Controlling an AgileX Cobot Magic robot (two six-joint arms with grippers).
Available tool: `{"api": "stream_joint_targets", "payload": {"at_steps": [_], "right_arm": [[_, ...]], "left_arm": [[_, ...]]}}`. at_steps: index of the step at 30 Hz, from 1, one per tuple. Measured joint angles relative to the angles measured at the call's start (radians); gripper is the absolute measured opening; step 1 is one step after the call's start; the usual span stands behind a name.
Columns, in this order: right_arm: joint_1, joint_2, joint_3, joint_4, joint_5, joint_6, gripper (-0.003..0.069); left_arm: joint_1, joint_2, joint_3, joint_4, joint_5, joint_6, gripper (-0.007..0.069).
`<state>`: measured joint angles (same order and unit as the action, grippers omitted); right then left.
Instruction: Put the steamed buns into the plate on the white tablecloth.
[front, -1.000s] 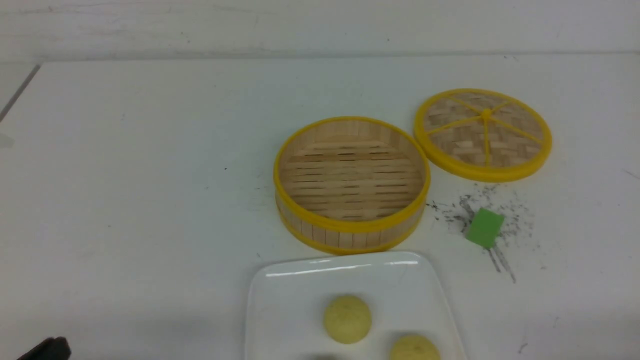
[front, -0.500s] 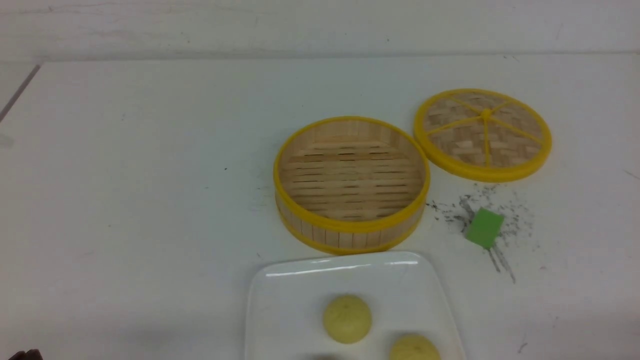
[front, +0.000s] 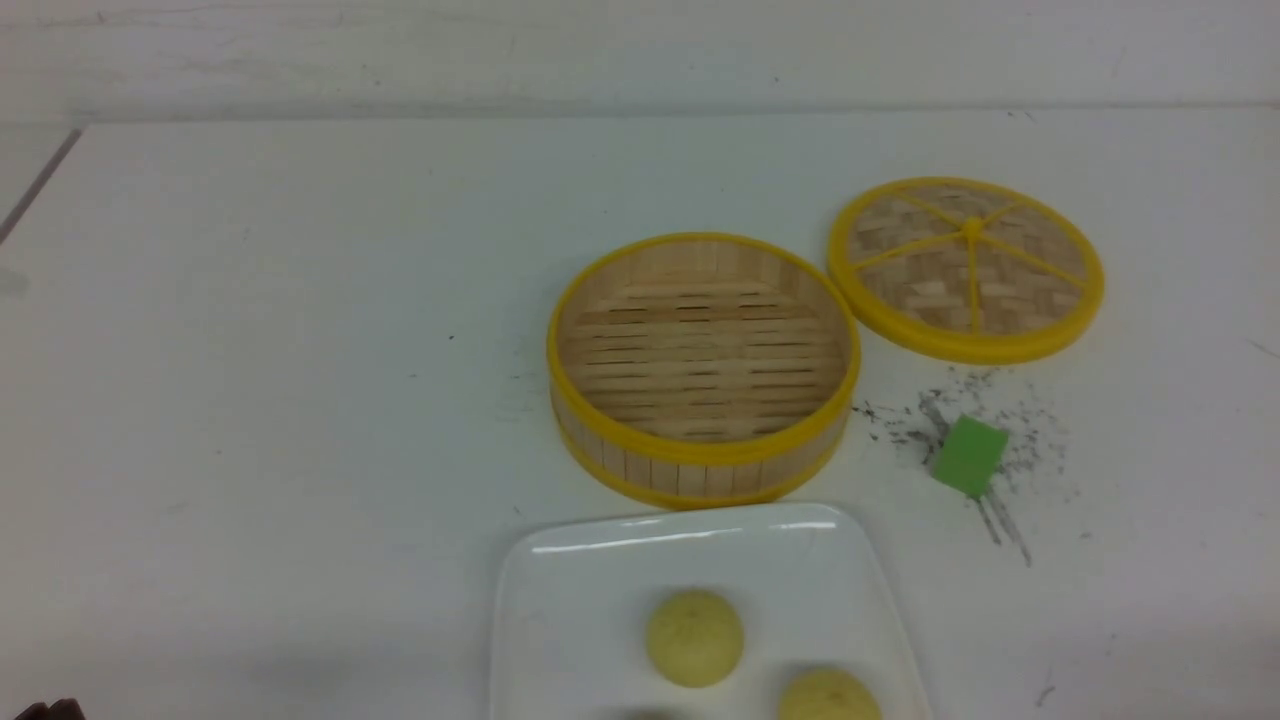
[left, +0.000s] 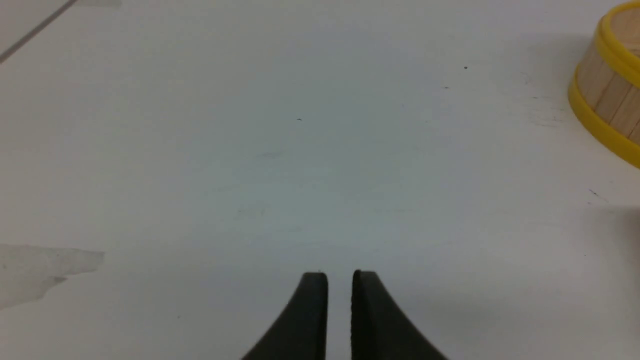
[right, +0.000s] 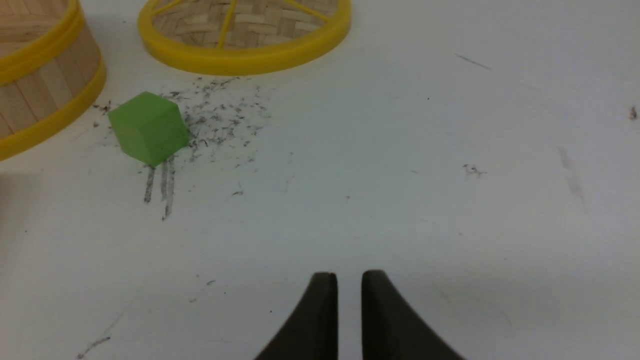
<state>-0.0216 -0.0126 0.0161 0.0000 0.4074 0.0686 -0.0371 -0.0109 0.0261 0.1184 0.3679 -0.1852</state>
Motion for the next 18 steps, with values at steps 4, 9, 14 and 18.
{"api": "stream_joint_targets", "payload": {"at_steps": [4,9,14,18], "right_arm": [[0.0,0.0,0.0,0.0,0.0,0.0,0.0101],[0.0,0.0,0.0,0.0,0.0,0.0,0.0109],[0.0,0.0,0.0,0.0,0.0,0.0,0.0115],[0.0,0.0,0.0,0.0,0.0,0.0,0.012]], "left_arm": [[0.0,0.0,0.0,0.0,0.0,0.0,0.0108],[0.0,0.0,0.0,0.001,0.001,0.0,0.0108],[0.0,0.0,0.0,0.001,0.001,0.0,0.0108],[0.0,0.0,0.0,0.001,0.001,0.0,0.0118]]}}
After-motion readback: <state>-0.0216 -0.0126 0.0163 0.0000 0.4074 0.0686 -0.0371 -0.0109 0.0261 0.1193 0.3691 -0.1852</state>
